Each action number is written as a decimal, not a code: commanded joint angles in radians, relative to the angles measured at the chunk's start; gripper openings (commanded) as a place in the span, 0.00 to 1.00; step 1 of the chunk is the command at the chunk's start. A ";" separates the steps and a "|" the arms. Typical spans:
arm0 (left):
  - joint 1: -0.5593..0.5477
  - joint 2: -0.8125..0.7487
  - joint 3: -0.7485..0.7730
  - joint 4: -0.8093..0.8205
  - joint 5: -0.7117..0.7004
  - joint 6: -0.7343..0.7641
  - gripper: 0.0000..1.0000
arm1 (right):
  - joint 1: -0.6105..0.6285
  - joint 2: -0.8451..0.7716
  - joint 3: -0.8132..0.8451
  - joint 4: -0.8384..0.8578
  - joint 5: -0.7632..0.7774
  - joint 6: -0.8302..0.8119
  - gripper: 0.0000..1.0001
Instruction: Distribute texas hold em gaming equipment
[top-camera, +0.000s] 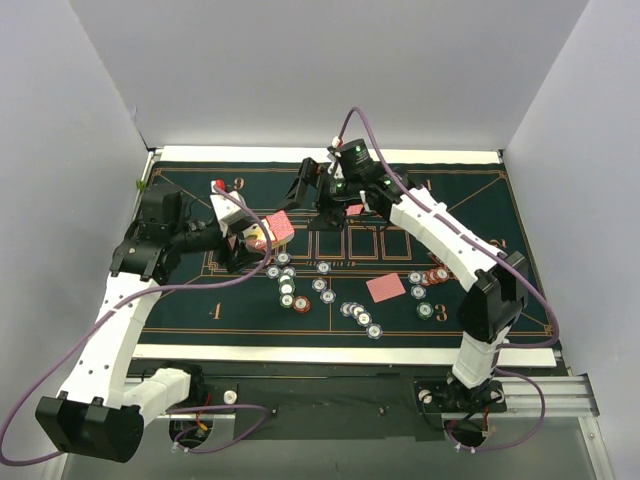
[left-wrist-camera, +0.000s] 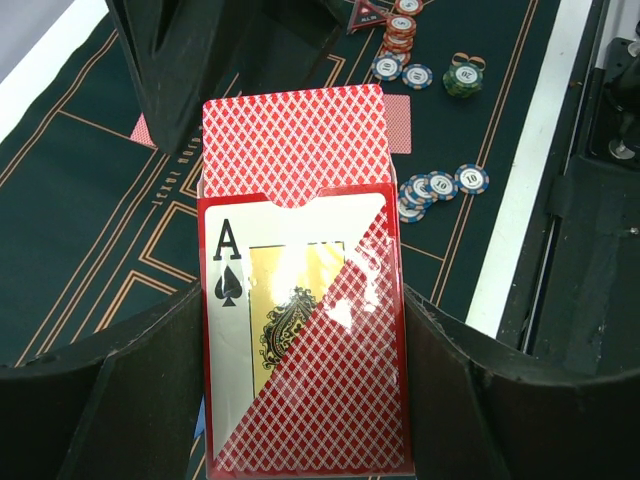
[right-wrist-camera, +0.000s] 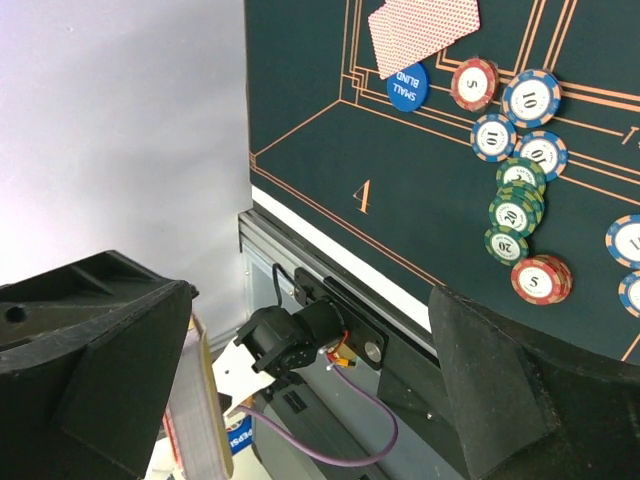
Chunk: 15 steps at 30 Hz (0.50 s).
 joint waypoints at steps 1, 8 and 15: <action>-0.001 -0.059 0.029 0.057 0.088 0.000 0.43 | 0.022 -0.044 -0.001 -0.049 0.056 0.002 1.00; 0.002 -0.128 -0.037 0.100 0.100 -0.043 0.43 | 0.064 -0.033 0.041 -0.043 0.071 0.028 1.00; 0.004 -0.119 -0.071 0.146 0.107 -0.091 0.44 | 0.073 -0.055 0.035 -0.029 0.060 0.026 1.00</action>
